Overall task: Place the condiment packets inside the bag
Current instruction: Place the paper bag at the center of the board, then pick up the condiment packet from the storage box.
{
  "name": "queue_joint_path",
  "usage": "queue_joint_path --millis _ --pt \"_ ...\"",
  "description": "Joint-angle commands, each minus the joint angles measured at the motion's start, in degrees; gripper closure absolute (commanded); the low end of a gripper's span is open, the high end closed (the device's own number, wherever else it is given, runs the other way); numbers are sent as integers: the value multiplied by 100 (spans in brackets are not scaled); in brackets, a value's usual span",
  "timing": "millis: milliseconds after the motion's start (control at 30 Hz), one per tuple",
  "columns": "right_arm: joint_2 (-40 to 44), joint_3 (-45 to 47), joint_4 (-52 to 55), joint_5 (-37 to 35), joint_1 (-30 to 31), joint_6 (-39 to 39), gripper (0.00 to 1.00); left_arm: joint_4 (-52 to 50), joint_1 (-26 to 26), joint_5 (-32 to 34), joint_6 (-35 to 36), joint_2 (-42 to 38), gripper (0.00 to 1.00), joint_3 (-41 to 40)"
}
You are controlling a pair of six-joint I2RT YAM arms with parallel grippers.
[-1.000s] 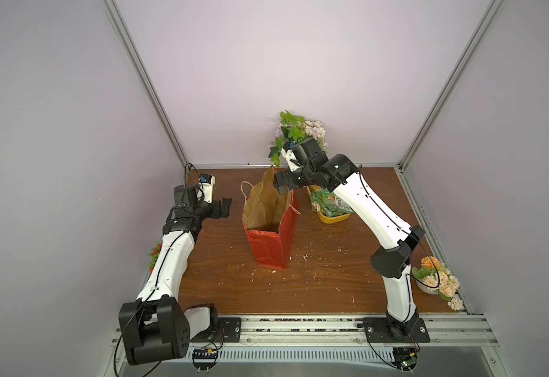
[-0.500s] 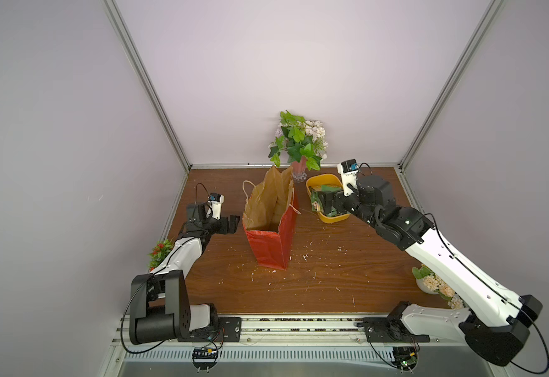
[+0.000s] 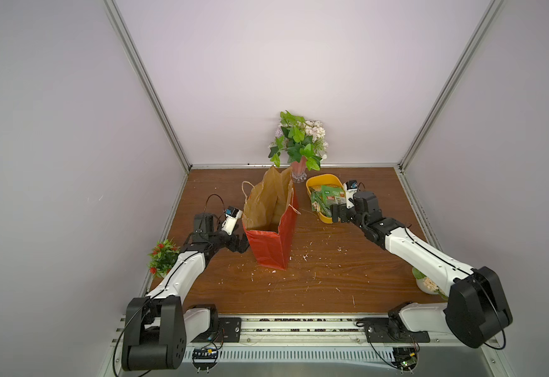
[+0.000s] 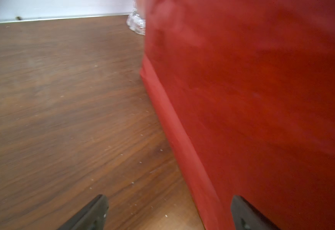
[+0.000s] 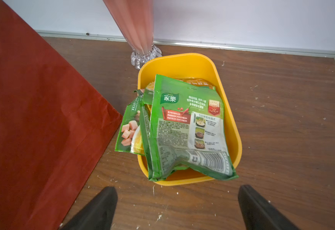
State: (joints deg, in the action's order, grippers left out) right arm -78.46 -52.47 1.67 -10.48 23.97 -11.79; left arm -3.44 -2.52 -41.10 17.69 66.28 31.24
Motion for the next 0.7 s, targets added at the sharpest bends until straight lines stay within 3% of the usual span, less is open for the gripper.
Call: queue_joint_path --millis 0,267,467,667 --pt "-307 -293 -625 65 -19 1 4 -555 68 -516 578 -82 1 -35" --pt "-1319 -1010 -889 -38 -21 -300 9 -1566 98 -1371 1486 250 2 257" --pt "-1988 -1688 -764 -298 -13 -479 14 -1761 156 -1662 2009 140 1 122" --pt "-2552 -2197 -676 -756 122 -503 17 -1768 150 -1332 2009 292 1 310"
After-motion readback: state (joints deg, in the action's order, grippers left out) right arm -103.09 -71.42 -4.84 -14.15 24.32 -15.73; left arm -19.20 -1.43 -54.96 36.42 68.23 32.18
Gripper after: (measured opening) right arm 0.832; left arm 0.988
